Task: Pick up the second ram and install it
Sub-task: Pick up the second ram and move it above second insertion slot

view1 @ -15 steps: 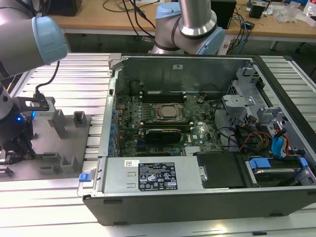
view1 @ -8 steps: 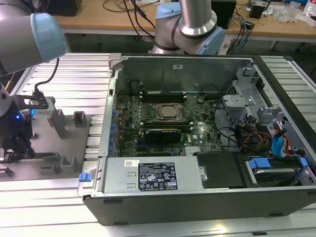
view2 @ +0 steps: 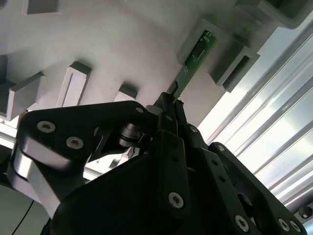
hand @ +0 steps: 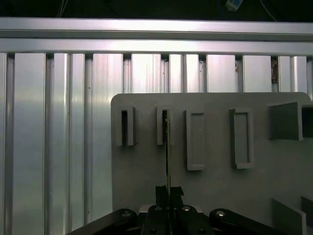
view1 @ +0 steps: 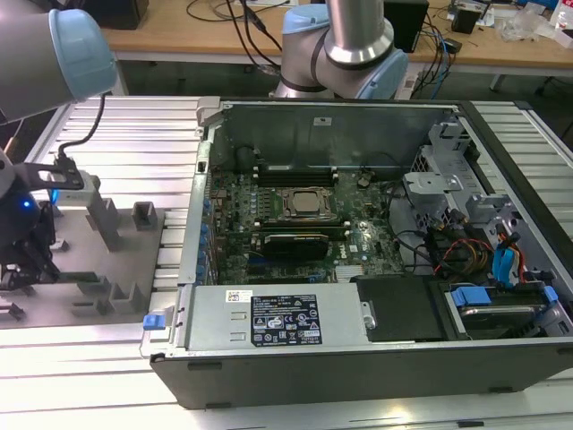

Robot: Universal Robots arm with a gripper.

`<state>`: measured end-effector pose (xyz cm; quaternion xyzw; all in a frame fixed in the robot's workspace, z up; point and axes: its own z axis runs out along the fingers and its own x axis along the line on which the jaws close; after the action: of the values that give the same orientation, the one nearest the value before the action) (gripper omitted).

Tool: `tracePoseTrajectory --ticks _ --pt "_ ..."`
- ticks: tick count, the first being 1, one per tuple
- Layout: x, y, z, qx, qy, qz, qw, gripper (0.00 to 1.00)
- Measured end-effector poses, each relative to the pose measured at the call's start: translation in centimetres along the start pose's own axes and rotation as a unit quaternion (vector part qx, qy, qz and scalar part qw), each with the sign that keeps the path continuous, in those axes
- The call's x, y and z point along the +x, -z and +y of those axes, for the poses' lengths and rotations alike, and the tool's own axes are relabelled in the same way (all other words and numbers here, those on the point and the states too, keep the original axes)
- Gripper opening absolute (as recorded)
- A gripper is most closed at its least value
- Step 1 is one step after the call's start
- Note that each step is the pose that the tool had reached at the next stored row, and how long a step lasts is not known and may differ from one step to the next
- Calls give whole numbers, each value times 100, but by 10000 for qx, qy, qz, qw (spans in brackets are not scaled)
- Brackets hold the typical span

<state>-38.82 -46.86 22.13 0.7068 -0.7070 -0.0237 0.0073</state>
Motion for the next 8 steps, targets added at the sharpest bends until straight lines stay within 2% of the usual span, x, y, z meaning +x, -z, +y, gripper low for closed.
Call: tracePoseTrajectory --ticks 8 --pt "-6 98 4 0 0 0 10000 13"
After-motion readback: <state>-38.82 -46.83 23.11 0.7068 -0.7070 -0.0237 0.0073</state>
